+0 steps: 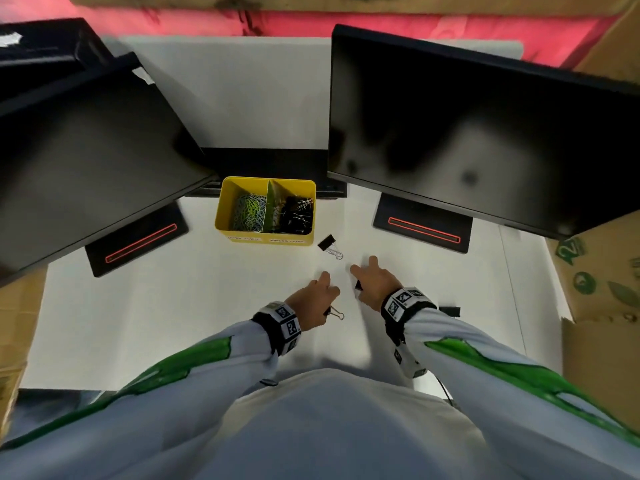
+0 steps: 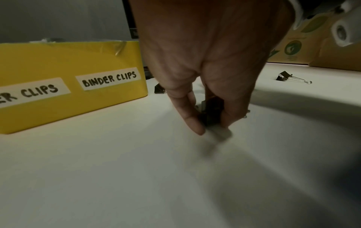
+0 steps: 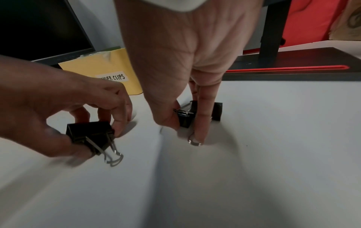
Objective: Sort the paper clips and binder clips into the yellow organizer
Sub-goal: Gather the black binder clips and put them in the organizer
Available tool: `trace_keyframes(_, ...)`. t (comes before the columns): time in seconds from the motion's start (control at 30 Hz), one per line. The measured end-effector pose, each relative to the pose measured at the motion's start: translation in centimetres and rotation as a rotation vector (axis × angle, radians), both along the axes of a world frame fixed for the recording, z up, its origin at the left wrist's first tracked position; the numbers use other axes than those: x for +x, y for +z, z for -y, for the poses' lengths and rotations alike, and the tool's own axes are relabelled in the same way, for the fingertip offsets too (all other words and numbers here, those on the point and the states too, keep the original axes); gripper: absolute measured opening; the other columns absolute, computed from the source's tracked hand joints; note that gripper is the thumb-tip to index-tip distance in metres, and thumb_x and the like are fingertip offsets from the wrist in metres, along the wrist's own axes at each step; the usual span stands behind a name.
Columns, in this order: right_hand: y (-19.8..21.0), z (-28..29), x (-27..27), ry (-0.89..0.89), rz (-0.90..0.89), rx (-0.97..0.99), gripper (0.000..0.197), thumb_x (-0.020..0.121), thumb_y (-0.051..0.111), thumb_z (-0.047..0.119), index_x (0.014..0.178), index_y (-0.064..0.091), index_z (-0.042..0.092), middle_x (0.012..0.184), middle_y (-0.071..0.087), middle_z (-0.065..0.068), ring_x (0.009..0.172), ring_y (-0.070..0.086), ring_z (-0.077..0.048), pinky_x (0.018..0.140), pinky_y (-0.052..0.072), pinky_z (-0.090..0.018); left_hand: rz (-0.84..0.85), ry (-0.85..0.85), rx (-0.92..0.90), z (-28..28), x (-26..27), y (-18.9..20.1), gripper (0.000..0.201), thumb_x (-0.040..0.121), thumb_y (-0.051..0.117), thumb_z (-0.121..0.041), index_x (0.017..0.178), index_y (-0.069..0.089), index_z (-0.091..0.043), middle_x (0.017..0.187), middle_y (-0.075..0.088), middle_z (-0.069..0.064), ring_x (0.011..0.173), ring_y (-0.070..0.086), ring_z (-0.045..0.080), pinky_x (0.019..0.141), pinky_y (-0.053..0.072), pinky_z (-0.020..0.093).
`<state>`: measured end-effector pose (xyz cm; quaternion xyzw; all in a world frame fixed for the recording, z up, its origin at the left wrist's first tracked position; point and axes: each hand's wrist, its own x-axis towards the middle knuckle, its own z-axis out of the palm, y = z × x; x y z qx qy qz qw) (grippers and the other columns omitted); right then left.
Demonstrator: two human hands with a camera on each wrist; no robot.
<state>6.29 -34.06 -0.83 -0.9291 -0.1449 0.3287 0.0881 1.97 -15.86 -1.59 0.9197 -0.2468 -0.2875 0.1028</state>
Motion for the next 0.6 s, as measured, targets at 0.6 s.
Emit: trace_keyframes(0.6,0.8,3.3,0.7,-0.223,-0.065,-0.138,0.035,0.089,0.04,0.001,0.124,0.043,0.007,0.133,0.031,-0.019,0.105,0.059,-0.044,0.083,0.051,-0.044,0.402,0.771,-0.48,-3.0,8.0,9.3,0.026,0.09,0.056,-0.01,0.116,0.06,-0.011,0.111,0.062,0.006,0.092,0.063,0.018,0.079,0.056,0.03)
